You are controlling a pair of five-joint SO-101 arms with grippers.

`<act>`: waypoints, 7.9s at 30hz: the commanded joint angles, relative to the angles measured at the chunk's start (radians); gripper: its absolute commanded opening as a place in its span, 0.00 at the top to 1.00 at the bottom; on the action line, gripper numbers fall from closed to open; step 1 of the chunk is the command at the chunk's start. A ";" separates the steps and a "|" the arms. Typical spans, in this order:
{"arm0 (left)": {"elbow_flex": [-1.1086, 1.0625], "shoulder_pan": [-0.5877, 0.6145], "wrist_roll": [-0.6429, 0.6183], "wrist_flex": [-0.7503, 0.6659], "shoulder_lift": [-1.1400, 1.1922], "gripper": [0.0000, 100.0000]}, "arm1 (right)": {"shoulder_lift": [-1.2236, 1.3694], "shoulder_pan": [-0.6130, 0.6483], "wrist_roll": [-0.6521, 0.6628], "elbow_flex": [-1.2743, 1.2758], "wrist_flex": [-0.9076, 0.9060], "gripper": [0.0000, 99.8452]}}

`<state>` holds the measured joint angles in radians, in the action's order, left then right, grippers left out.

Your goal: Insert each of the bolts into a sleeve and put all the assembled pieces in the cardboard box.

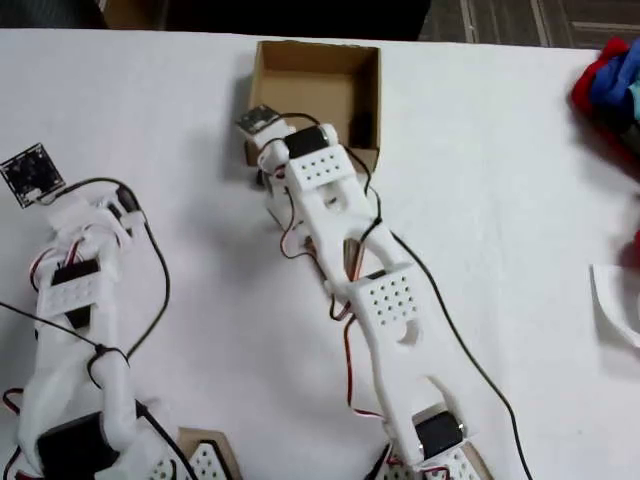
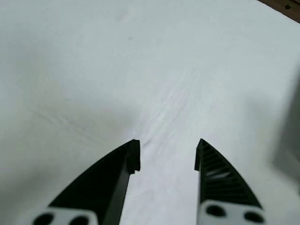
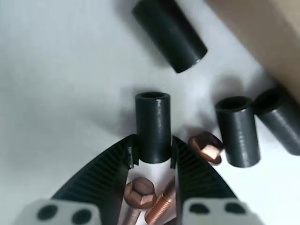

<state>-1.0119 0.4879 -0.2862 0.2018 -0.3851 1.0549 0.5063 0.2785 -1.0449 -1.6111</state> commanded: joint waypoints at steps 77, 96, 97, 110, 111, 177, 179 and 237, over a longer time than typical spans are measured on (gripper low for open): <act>0.010 -0.009 0.005 -0.014 -0.003 0.79 | -0.045 0.015 0.054 -0.086 -0.018 0.98; 0.022 -0.226 0.270 0.031 0.029 0.79 | -1.003 -0.223 -0.025 0.391 -0.136 0.98; 0.042 -0.245 0.292 0.054 0.054 0.79 | -1.066 -0.240 -0.025 0.459 -0.110 0.98; 1.000 -0.450 0.311 1.115 0.684 0.79 | -1.402 -0.526 -0.026 1.030 0.398 0.98; 1.073 -0.463 0.311 1.177 0.720 0.79 | -1.402 -0.542 -0.026 1.030 0.410 0.98; 1.847 -0.646 0.110 1.562 1.237 0.98 | -1.326 -0.667 -0.025 1.000 0.504 0.98; 1.888 -0.652 0.110 1.565 1.221 0.98 | -1.339 -0.668 -0.025 1.002 0.501 0.98; 0.222 -0.786 0.064 -0.091 -0.229 0.98 | -1.626 -0.377 -0.121 2.148 1.336 0.98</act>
<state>-0.6866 -0.3069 -0.2723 0.3936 -0.5570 -0.5332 0.0921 0.1910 1.1047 -0.3023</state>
